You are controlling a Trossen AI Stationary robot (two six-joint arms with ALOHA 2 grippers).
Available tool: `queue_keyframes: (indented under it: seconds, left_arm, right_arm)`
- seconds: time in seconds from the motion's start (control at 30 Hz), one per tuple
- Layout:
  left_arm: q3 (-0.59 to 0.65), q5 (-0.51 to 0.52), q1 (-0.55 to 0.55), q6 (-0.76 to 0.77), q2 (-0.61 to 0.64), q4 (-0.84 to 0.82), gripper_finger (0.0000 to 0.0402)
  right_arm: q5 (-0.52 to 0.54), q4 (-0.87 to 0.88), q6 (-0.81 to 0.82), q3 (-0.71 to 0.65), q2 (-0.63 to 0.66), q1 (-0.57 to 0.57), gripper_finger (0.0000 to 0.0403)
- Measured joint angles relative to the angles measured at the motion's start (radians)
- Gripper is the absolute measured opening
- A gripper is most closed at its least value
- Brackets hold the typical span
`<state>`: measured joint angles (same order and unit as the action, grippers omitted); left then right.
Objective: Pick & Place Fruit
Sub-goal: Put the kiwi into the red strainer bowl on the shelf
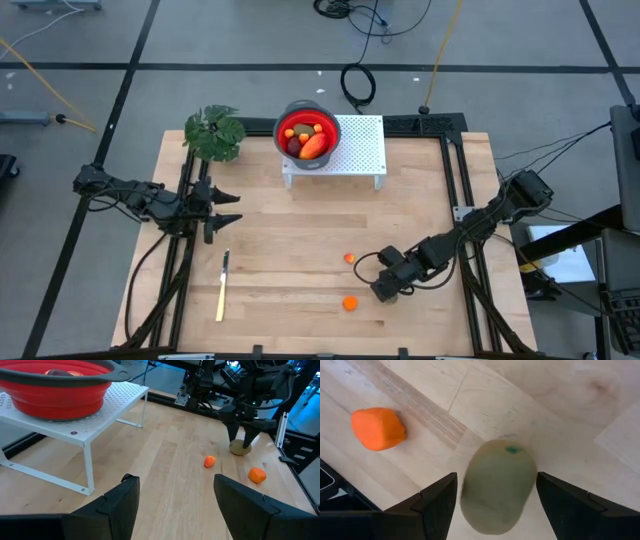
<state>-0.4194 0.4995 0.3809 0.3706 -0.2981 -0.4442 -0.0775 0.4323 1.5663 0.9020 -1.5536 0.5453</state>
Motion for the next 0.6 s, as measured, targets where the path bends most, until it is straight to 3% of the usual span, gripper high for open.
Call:
queue_keyframes:
  seconds: [0.4, 0.6]
  left_arm:
    - [0.0, 0.0, 0.0, -0.002, 0.0, 0.0, 0.0255]
    - [0.0, 0.0, 0.0, -0.001, 0.0, 0.0, 0.0255]
  right_arm:
    - [-0.002, -0.004, -0.005, -0.035, 0.0, 0.0, 0.026]
    - [-0.002, -0.025, -0.006, -0.05, 0.0, 0.0, 0.0228]
